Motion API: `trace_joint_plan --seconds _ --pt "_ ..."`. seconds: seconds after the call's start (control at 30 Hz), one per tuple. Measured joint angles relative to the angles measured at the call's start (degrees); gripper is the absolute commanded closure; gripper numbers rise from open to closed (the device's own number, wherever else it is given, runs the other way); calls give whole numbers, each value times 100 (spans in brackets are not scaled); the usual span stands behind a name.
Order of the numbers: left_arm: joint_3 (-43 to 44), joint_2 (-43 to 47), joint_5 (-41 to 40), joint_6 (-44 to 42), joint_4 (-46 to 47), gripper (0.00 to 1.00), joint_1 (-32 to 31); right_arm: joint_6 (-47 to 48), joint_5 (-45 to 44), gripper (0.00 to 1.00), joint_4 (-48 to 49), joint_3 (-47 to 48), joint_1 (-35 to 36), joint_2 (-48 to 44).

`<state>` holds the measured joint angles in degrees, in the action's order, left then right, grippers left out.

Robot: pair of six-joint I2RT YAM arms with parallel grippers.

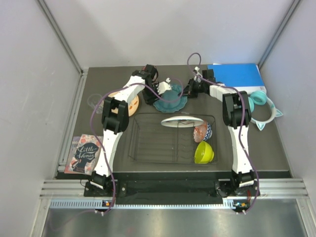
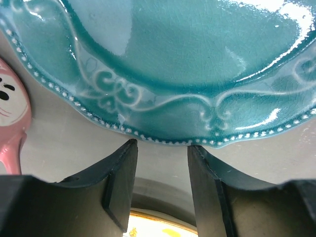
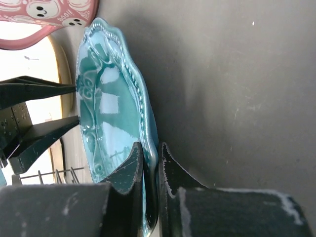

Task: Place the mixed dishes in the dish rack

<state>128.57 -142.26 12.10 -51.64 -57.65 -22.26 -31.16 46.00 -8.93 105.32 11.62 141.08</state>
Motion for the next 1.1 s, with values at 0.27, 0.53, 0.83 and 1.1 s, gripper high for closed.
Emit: trace_joint_plan --seconds 0.27,0.53,0.83,1.1 --pt "-192 131 205 599 201 46 188 -437 22 100 824 -721 -37 -286" --pt "-1567 1499 1014 1307 1056 44 656 -848 127 100 879 -903 2 -363" --pt "-2682 3582 1349 1574 1394 44 1464 -671 -57 100 323 -732 -48 -656" --pt "-3849 3838 1351 1753 1344 45 1580 173 -684 100 -511 15 -170 -1307"
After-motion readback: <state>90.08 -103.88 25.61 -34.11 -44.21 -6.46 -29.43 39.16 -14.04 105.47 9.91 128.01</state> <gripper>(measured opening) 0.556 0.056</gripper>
